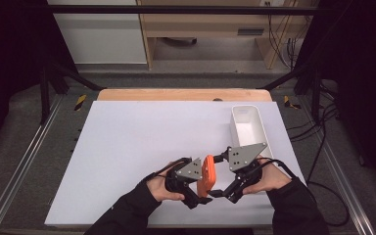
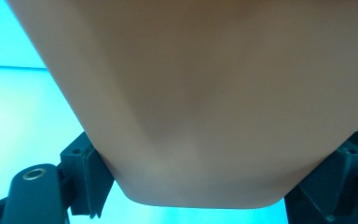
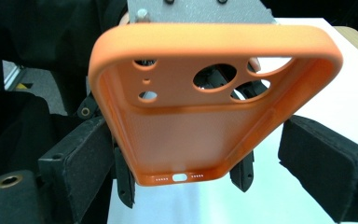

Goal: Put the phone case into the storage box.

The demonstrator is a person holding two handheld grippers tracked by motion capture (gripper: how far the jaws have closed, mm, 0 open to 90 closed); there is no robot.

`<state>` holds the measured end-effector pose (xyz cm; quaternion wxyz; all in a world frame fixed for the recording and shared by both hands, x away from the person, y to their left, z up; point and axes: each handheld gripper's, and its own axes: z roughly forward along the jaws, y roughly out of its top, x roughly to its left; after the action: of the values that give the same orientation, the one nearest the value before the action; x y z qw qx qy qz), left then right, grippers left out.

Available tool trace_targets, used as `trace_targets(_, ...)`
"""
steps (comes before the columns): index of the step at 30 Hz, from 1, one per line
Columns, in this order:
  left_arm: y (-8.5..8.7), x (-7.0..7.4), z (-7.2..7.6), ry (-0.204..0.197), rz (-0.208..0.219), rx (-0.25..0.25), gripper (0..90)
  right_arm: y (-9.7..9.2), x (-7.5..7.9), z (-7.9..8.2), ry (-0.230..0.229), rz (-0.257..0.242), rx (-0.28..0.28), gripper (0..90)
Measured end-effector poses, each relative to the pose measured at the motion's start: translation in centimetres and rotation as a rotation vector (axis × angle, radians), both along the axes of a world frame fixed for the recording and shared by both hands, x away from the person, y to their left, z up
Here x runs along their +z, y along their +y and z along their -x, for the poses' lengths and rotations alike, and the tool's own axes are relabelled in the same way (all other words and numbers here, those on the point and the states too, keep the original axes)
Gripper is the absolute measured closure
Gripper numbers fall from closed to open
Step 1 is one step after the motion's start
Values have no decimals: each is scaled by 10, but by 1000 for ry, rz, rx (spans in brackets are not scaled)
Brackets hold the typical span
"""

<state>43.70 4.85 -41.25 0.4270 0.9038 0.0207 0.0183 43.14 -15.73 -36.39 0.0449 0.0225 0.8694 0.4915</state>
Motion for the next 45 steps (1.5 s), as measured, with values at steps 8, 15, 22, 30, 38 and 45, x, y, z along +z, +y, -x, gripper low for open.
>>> trace_targets(8, -1, -2, 1, 0, 1, -8, 156, 1, -1, -1, 9, -6, 16, 137)
trace_targets(15, -2, -3, 2, -1, -1, -16, 156, 2, -1, -1, 18, -6, 30, 144)
trace_targets(22, -2, -5, 3, 7, -1, -19, 156, 2, -2, -1, 23, -4, 37, 150)
trace_targets(30, -1, -5, 2, 7, -4, -14, 156, 2, -3, -2, 27, -2, 39, 159)
trace_targets(38, -1, -6, 3, 1, -15, -9, 154, 3, -3, -2, 26, 7, 39, 163)
trace_targets(45, -1, -5, 3, 3, -24, 2, 152, 3, -4, -2, 29, 8, 38, 163)
